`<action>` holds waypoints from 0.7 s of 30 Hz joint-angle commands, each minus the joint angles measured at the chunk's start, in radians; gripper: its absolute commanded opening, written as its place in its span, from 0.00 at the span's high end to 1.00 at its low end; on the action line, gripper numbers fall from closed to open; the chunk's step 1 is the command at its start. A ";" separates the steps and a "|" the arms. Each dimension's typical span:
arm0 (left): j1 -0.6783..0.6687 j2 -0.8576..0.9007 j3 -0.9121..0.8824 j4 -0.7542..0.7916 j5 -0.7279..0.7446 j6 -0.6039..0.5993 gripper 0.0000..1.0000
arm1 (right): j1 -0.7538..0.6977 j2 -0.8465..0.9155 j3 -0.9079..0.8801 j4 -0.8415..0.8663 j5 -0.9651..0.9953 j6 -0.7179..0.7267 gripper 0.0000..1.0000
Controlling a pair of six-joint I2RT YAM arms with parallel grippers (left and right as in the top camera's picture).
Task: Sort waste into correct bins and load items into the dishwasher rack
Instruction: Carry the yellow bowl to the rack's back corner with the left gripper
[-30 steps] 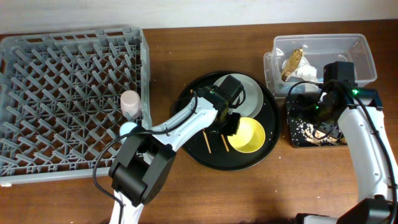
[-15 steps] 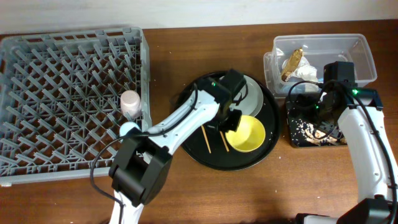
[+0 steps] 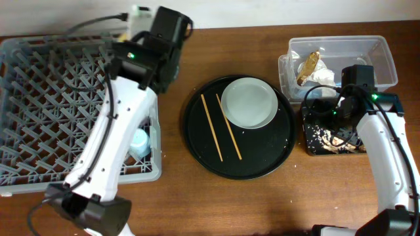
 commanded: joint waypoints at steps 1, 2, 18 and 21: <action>0.110 0.063 0.006 0.126 -0.377 0.006 0.99 | -0.004 -0.008 -0.006 0.000 0.016 0.009 0.02; 0.148 0.081 0.006 0.172 -0.402 0.006 0.99 | -0.004 -0.008 -0.006 0.000 0.016 0.009 0.02; 0.243 0.455 0.003 0.332 -0.468 -0.006 1.00 | -0.004 -0.008 -0.006 0.000 0.016 0.009 0.02; 0.241 0.484 0.003 0.385 -0.452 -0.006 1.00 | -0.004 -0.008 -0.006 0.000 0.016 0.008 0.02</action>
